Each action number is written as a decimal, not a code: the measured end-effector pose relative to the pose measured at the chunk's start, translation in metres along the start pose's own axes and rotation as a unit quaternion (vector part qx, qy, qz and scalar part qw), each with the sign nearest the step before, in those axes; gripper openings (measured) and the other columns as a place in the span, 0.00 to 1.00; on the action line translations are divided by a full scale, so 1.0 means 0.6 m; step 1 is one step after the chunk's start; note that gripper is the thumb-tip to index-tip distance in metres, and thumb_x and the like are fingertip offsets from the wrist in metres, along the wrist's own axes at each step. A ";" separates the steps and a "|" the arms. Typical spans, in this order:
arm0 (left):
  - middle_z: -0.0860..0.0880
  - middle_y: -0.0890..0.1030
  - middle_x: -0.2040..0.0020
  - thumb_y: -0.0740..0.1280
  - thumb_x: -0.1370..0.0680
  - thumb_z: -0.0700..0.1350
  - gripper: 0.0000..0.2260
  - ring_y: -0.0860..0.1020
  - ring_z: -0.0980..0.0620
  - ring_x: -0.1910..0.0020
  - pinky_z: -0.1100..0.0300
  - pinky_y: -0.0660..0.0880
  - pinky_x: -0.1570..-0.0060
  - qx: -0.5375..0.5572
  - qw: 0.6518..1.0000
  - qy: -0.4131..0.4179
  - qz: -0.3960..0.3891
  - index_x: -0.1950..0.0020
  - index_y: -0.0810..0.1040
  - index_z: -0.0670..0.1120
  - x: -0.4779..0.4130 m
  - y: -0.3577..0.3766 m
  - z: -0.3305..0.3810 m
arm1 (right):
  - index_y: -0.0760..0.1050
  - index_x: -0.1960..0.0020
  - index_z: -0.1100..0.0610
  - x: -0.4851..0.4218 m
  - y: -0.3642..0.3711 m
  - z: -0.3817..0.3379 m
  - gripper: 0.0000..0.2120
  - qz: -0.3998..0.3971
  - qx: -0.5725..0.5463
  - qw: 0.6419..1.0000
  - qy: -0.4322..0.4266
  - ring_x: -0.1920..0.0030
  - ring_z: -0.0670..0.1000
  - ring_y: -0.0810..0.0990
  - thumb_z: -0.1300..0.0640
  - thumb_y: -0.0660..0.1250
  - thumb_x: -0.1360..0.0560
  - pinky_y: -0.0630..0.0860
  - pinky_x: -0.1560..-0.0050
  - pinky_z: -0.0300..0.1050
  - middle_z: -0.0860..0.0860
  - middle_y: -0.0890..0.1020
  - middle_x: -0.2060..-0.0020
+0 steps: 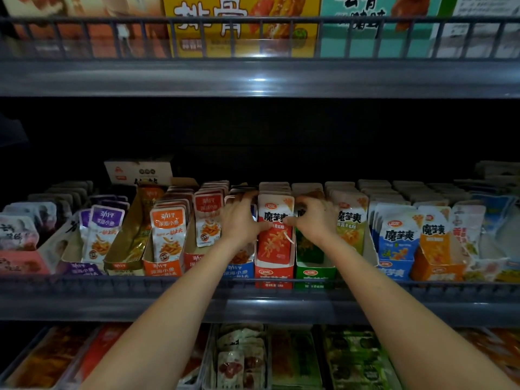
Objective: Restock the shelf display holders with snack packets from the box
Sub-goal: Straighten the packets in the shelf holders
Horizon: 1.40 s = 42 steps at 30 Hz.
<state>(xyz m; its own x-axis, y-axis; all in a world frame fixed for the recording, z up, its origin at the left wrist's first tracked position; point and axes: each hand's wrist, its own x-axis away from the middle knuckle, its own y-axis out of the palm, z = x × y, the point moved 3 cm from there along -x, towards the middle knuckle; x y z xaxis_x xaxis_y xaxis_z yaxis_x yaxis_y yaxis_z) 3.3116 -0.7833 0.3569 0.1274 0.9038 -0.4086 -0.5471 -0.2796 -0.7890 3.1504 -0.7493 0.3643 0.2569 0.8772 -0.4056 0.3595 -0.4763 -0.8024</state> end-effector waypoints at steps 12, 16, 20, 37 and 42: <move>0.47 0.73 0.35 0.74 0.30 0.53 0.29 0.68 0.46 0.33 0.52 0.61 0.37 -0.048 0.996 0.018 0.068 0.33 0.68 0.48 -0.009 0.007 0.010 | 0.79 0.46 0.50 -0.005 0.010 -0.014 0.14 0.078 -0.001 0.997 -0.017 0.45 0.56 0.75 0.47 0.72 0.29 0.62 0.47 0.48 0.52 0.81 0.49; 0.46 0.71 0.32 0.75 0.31 0.53 0.33 0.66 0.44 0.31 0.51 0.61 0.35 -0.054 0.997 0.008 0.052 0.30 0.65 0.49 -0.012 0.012 0.010 | 0.78 0.46 0.50 -0.006 0.009 -0.013 0.15 0.079 0.045 0.996 -0.018 0.45 0.57 0.75 0.46 0.72 0.30 0.63 0.47 0.48 0.53 0.80 0.49; 0.45 0.69 0.31 0.75 0.32 0.55 0.37 0.65 0.44 0.31 0.52 0.62 0.37 -0.041 0.998 -0.006 0.037 0.28 0.63 0.50 -0.013 0.007 0.008 | 0.74 0.40 0.50 -0.006 0.001 -0.014 0.22 0.065 0.064 0.996 -0.015 0.42 0.57 0.74 0.43 0.72 0.31 0.64 0.45 0.49 0.53 0.77 0.44; 0.45 0.77 0.42 0.70 0.25 0.49 0.17 0.75 0.46 0.43 0.54 0.73 0.46 0.115 0.992 0.025 0.038 0.40 0.75 0.43 0.095 -0.049 0.042 | 0.76 0.41 0.53 0.129 -0.081 0.026 0.21 0.074 -0.076 0.994 -0.029 0.43 0.56 0.76 0.44 0.71 0.29 0.71 0.43 0.53 0.53 0.79 0.46; 0.45 0.81 0.58 0.70 0.26 0.39 0.04 0.79 0.48 0.59 0.60 0.74 0.56 0.254 0.962 0.045 -0.085 0.56 0.78 0.47 0.266 -0.017 0.067 | 0.78 0.48 0.55 0.313 -0.088 0.100 0.11 -0.018 -0.188 0.982 -0.018 0.55 0.48 0.78 0.53 0.72 0.28 0.75 0.51 0.44 0.49 0.80 0.54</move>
<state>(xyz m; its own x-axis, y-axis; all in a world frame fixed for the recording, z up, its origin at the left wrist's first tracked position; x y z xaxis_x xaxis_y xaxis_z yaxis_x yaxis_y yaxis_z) 3.3043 -0.6231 0.3179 0.3093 0.8839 -0.3508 -0.8432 0.0844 -0.5309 3.1258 -0.5555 0.3044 0.2082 0.8925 -0.4001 0.6751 -0.4272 -0.6015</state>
